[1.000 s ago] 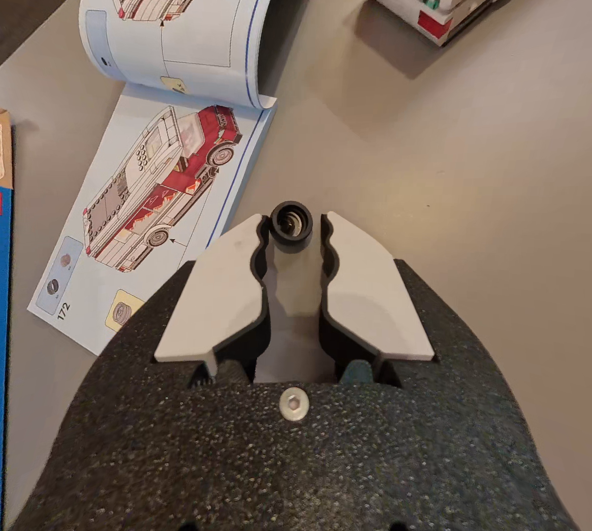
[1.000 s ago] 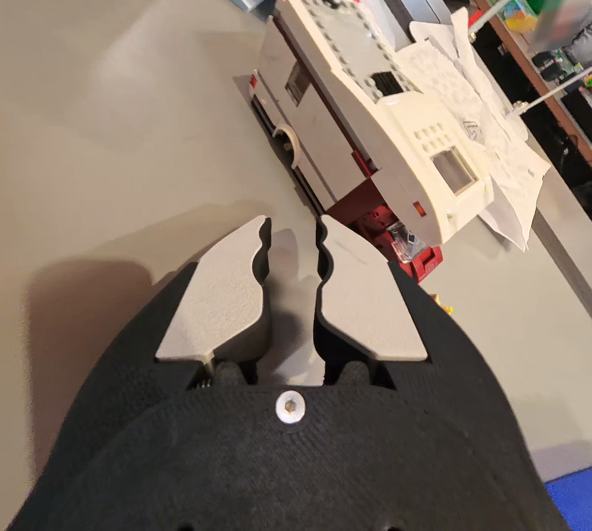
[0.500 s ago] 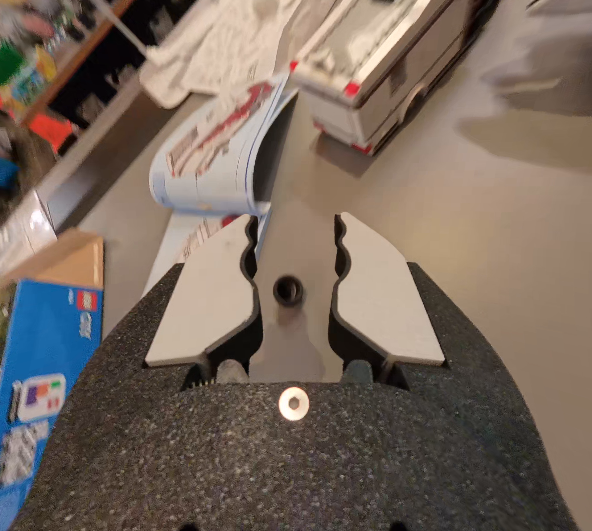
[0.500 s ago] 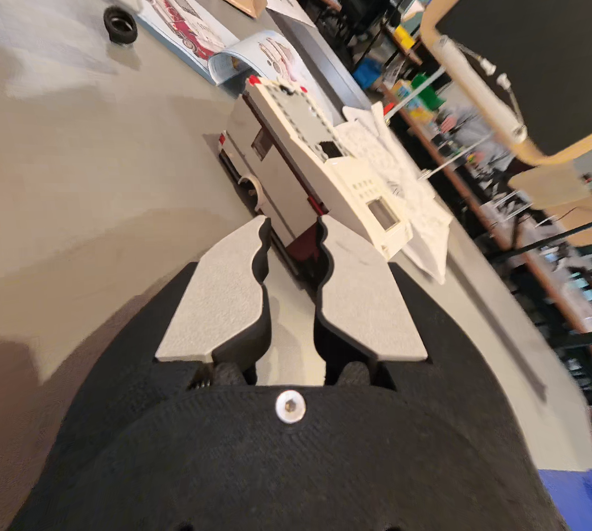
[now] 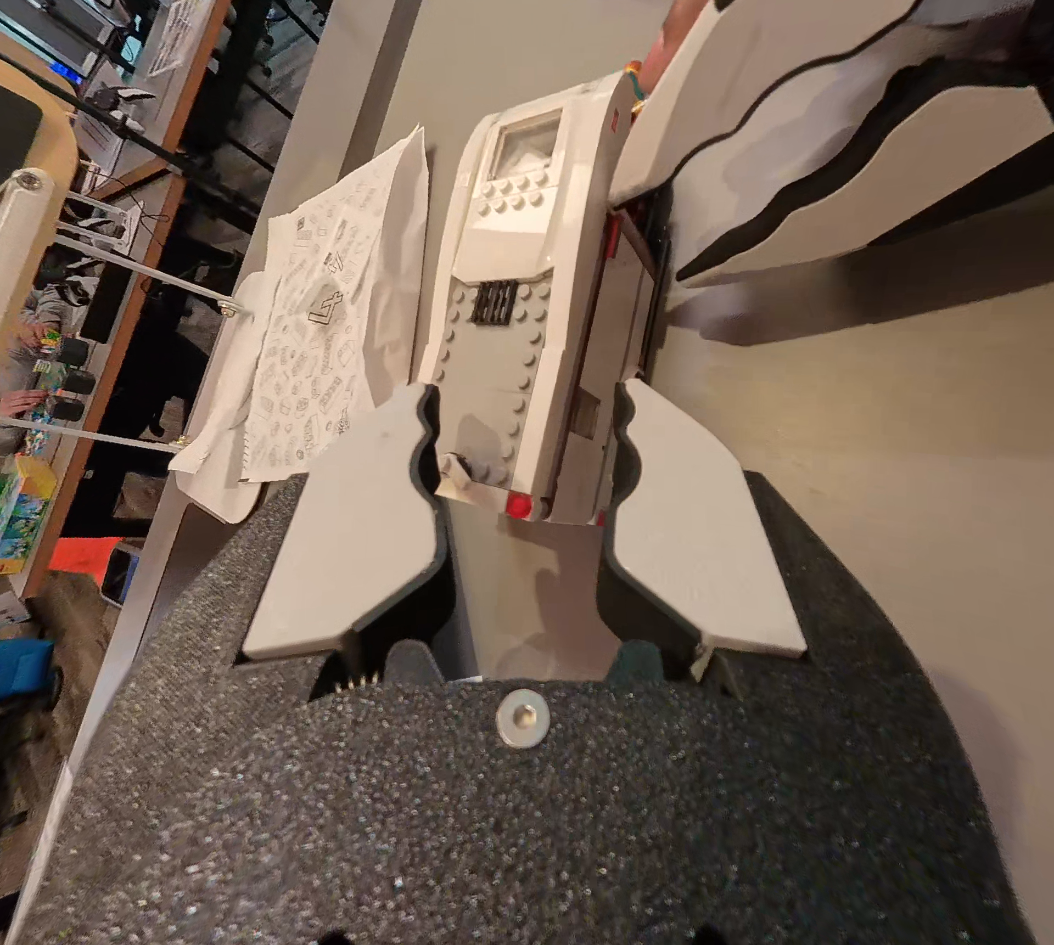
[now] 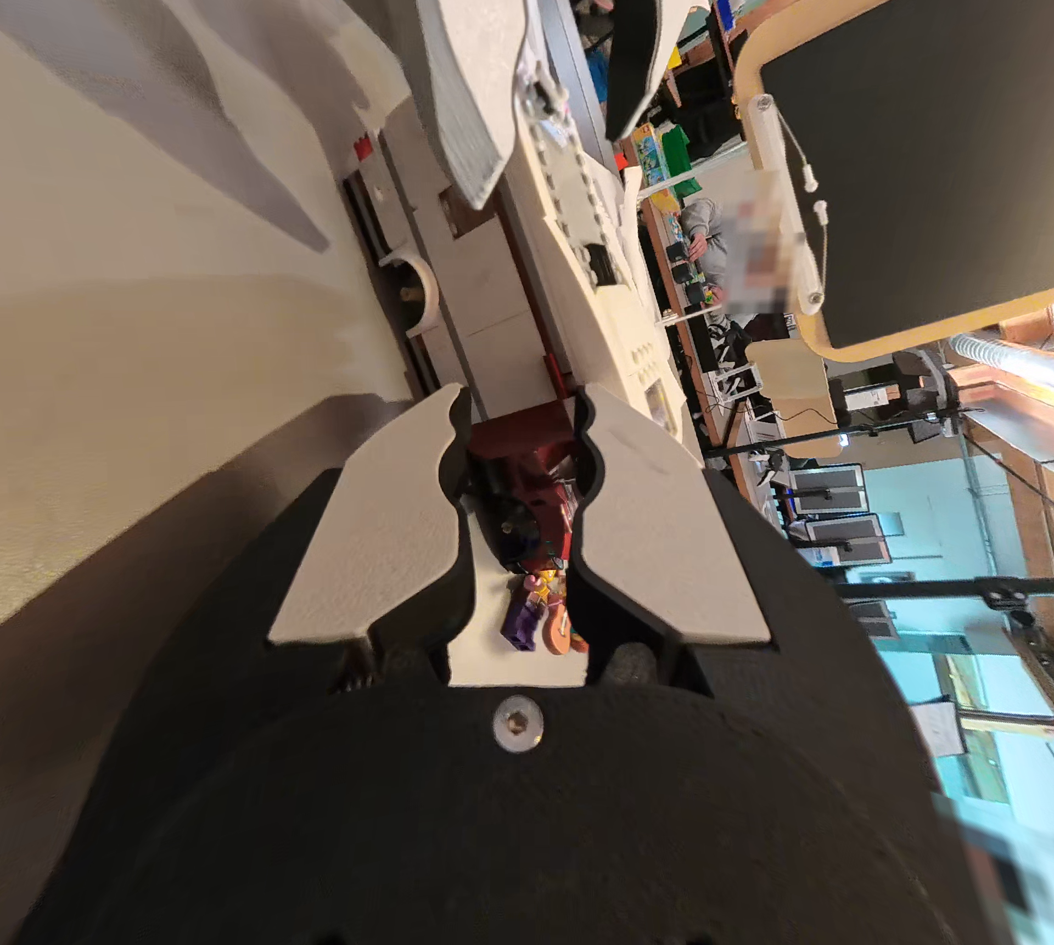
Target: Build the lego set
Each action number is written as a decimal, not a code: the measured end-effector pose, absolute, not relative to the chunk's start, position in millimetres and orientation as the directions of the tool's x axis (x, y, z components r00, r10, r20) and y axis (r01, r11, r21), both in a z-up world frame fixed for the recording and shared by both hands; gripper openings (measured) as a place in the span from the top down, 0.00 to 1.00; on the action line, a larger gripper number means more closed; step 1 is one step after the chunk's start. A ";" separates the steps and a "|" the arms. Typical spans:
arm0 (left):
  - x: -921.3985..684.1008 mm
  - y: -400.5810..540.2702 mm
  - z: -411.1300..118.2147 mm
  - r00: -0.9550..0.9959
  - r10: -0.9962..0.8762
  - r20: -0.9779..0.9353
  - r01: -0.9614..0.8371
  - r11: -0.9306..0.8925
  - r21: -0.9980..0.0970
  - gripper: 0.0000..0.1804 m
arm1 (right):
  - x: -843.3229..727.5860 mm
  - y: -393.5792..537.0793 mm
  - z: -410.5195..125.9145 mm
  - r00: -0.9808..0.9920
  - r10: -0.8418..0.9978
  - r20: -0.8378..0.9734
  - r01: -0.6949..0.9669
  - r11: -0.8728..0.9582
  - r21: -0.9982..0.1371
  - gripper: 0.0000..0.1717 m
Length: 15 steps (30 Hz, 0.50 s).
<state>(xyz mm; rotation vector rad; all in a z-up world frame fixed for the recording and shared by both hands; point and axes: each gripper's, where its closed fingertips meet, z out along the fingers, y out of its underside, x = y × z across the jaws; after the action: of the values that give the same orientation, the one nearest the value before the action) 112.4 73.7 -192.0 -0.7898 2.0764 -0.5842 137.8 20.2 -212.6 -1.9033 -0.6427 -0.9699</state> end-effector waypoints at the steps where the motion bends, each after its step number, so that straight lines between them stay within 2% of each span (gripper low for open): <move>1: 111.5 74.4 -195.2 -0.469 -0.700 -0.539 -0.331 0.705 -0.627 0.67 | 138.6 20.8 -213.3 0.548 0.058 0.835 0.746 -0.486 -0.456 0.80; 9: 110.3 75.4 -209.2 -0.478 -0.670 -0.568 -0.343 0.737 -0.582 0.68 | 142.3 25.2 -217.3 0.464 0.114 0.879 0.766 -0.550 -0.333 0.82; 15: 112.4 76.0 -208.6 -0.461 -0.698 -0.548 -0.355 0.711 -0.607 0.68 | 136.4 22.6 -218.6 0.608 0.194 0.770 0.688 -0.614 -0.388 0.79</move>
<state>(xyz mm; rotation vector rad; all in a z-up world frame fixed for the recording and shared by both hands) 112.4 76.0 -208.6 -0.7999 2.0866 -0.5260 136.4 22.6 -218.6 -2.1401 -0.6916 -0.9162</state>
